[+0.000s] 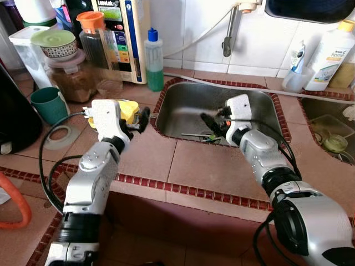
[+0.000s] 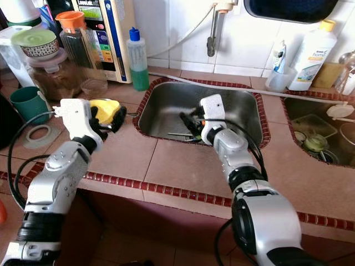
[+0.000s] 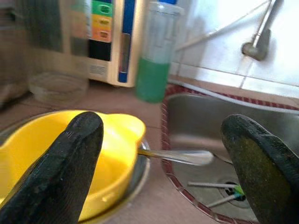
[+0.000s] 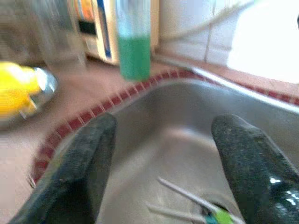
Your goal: Kitchen organization
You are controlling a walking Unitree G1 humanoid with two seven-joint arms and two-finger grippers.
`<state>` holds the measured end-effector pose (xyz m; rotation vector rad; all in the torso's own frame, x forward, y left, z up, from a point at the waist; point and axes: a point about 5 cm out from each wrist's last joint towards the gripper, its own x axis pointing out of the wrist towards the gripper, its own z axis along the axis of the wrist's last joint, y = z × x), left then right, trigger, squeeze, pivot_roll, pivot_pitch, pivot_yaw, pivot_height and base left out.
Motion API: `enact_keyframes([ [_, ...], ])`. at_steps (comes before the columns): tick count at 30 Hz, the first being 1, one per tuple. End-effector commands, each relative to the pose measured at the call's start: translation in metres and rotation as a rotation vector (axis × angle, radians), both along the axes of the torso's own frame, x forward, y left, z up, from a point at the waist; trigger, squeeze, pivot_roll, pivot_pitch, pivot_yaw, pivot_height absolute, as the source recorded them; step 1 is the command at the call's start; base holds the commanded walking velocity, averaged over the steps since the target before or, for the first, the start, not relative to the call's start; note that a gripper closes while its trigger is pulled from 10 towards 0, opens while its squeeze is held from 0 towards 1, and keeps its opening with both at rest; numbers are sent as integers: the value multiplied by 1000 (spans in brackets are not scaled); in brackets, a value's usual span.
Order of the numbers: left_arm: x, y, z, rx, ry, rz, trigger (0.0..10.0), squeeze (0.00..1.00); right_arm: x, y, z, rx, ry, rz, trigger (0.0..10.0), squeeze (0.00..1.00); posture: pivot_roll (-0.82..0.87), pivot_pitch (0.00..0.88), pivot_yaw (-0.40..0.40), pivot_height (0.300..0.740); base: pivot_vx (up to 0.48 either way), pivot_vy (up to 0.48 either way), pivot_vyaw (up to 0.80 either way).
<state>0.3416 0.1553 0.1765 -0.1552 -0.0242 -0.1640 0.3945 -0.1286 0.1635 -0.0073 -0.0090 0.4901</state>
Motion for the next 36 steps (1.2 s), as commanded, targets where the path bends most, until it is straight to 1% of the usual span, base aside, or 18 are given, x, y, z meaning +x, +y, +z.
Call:
enact_keyframes([
  [1,5,4,0,9,9,29,10000,0,-2,1,4,64,-16,22,10000,1000,44,23,9,740,0,0,0],
  [3,10,3,-4,11,27,38,10000,0,-4,5,9,118,-40,46,10000,1000,36,25,6,740,0,0,0],
  [4,11,3,-5,15,32,45,10000,0,-6,7,11,143,-48,53,10000,914,32,26,4,740,0,0,0],
  [5,14,3,-8,34,46,66,10000,0,-9,10,13,168,-58,69,10000,173,23,27,4,740,0,0,0],
  [6,15,4,-10,45,54,77,10000,0,-11,11,14,173,-62,78,10000,173,23,27,4,740,0,0,0],
  [7,17,4,-11,44,56,87,10000,0,-13,12,14,177,-63,81,10000,0,17,28,4,740,0,0,0],
  [15,30,19,-3,50,37,149,10000,0,-34,14,11,201,-52,97,10000,0,-7,28,-2,740,0,0,0],
  [18,32,13,-1,32,22,118,10000,0,-39,14,9,209,-31,91,10000,0,-6,25,-6,740,0,0,0],
  [22,35,-6,6,7,-17,48,10000,0,-45,15,10,215,-15,89,10000,0,-6,24,-8,740,0,0,0],
  [23,35,-16,9,45,-48,5,10000,0,-46,16,10,217,-13,90,10000,0,-12,21,-8,740,0,0,0],
  [24,35,-16,9,45,-48,5,10000,0,-46,16,10,217,-13,90,10000,0,-12,21,-8,740,0,0,0],
  [25,35,-26,9,110,-80,-45,10000,0,-49,17,11,219,-10,91,10000,0,-17,20,-8,740,0,0,0],
  [27,34,-31,9,142,-93,-70,10000,0,-50,18,11,219,-9,92,10000,0,-17,20,-8,740,0,0,0],
  [28,33,-39,7,210,-114,-116,10000,0,-51,18,12,218,-7,93,10000,0,-21,20,-8,740,0,0,0],
  [32,29,-47,-3,352,-150,-196,10000,0,-55,17,13,219,0,89,10000,0,-25,21,-8,740,0,0,0],
  [33,29,-47,-3,352,-150,-196,10000,0,-55,17,13,219,0,89,10000,0,-25,21,-8,740,0,0,0],
  [34,27,-49,-10,430,-161,-228,10000,0,-57,17,13,219,3,88,10000,0,-27,23,-8,740,0,0,0],
  [36,26,-48,-15,464,-160,-239,10000,0,-60,18,14,221,6,89,10000,0,-29,24,-8,740,0,0,0],
])
